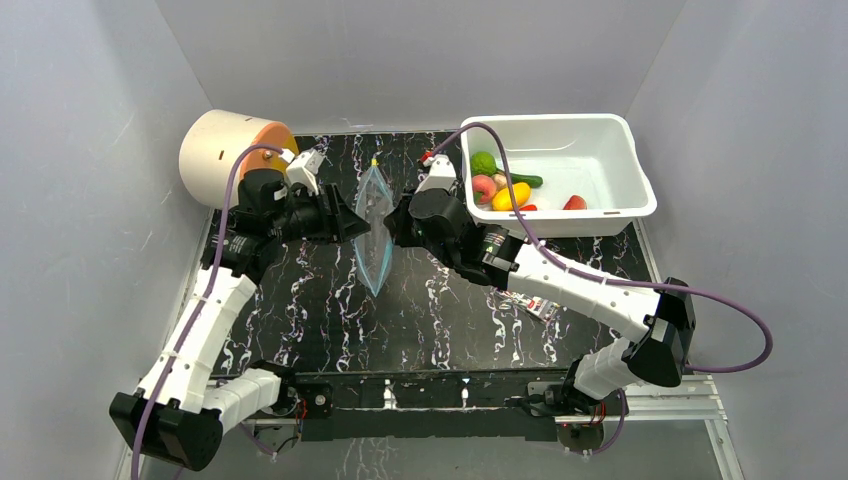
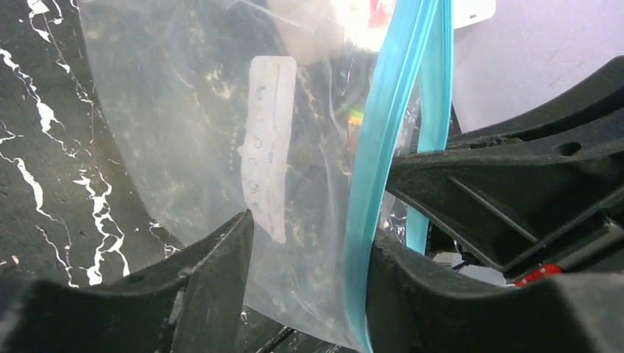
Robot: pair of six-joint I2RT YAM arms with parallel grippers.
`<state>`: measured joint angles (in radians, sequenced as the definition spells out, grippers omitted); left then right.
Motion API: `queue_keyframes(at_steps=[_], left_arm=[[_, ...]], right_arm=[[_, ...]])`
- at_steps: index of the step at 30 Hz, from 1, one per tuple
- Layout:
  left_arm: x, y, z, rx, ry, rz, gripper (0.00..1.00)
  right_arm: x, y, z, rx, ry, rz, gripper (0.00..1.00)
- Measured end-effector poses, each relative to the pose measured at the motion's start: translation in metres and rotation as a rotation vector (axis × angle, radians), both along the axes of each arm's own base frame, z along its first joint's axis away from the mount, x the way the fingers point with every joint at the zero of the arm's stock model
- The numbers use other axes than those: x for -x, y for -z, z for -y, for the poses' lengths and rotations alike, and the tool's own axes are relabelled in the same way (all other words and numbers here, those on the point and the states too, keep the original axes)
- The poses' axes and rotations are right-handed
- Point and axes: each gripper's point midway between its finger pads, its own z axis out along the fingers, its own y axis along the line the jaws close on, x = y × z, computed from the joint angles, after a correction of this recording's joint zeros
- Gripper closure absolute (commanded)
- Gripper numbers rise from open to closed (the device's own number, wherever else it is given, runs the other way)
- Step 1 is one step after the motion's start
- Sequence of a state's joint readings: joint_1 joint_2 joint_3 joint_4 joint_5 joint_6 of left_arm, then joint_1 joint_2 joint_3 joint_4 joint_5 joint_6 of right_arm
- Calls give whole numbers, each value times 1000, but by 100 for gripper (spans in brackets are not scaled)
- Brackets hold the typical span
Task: Place the food in the zip-top bag and seal the zipper
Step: Open the zipper of the food storage bag at the center of the board.
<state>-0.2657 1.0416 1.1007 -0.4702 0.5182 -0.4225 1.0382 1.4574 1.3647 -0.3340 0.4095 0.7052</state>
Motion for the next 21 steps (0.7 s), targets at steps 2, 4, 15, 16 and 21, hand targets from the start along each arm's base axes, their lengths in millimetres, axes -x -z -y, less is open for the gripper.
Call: queue_keyframes(at_steps=[2,4,15,16,21], left_arm=[[-1,1,0,-1,-3,0,82],[-3,3,-1,-9,-9,1,96],[-24,2,-41,-216,-169,133,100],[-24,2,-40,-222,-160,141,100],[-30,-2,-44,-251,-163,188,100]], right_arm=[[-1,-2,-1,-16,6,0,100],[-1,-3,-2,-27,10,-1,100],[-9,54,59,103,137,-69,100],[-9,54,61,103,139,-69,100],[-7,54,54,95,110,-73,89]])
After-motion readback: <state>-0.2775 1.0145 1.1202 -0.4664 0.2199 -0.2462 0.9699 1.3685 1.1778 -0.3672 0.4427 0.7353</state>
